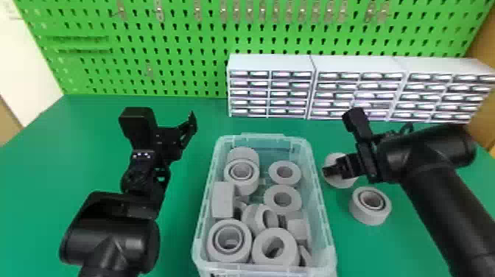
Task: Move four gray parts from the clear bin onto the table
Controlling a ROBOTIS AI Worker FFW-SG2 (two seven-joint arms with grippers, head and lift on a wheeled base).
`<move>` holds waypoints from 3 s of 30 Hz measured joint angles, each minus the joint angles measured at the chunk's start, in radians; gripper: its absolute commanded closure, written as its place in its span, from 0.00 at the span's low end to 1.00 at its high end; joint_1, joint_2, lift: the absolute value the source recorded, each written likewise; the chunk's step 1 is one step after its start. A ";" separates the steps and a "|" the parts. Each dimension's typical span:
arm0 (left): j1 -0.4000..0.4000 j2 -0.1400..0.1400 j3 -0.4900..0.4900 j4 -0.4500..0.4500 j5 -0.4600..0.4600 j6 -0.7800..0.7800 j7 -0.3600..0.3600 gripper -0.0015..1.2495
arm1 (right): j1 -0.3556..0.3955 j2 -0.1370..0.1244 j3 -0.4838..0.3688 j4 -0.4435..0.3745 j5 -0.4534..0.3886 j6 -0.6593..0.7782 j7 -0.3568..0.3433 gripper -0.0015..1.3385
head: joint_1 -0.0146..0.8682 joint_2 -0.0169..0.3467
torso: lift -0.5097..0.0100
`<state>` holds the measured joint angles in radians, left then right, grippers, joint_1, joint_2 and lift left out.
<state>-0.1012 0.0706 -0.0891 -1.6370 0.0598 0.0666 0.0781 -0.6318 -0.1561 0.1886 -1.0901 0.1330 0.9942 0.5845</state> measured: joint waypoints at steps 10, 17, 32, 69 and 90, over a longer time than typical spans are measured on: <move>-0.003 0.000 -0.004 0.002 0.000 0.001 0.002 0.23 | 0.004 0.000 0.014 0.046 0.012 -0.043 0.000 0.78 | 0.80 0.24 | 0.88; -0.003 0.000 -0.005 0.002 0.001 0.000 0.002 0.23 | 0.007 0.000 0.019 0.061 0.014 -0.051 0.000 0.78 | 0.80 0.24 | 0.88; -0.003 0.000 -0.006 0.002 0.001 0.000 0.003 0.23 | 0.008 0.001 0.023 0.081 0.010 -0.038 0.000 0.78 | 0.80 0.24 | 0.88; 0.012 0.000 0.002 0.009 0.009 -0.004 0.003 0.23 | 0.010 -0.002 -0.005 0.039 -0.007 0.043 0.000 0.22 | 0.80 0.24 | 0.88; 0.015 0.001 0.004 0.009 0.008 -0.004 0.003 0.23 | 0.008 0.000 -0.031 -0.278 0.012 0.197 0.000 0.22 | 0.80 0.24 | 0.88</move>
<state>-0.0859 0.0720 -0.0854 -1.6276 0.0675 0.0629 0.0812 -0.6242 -0.1564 0.1580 -1.3685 0.1448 1.1915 0.5844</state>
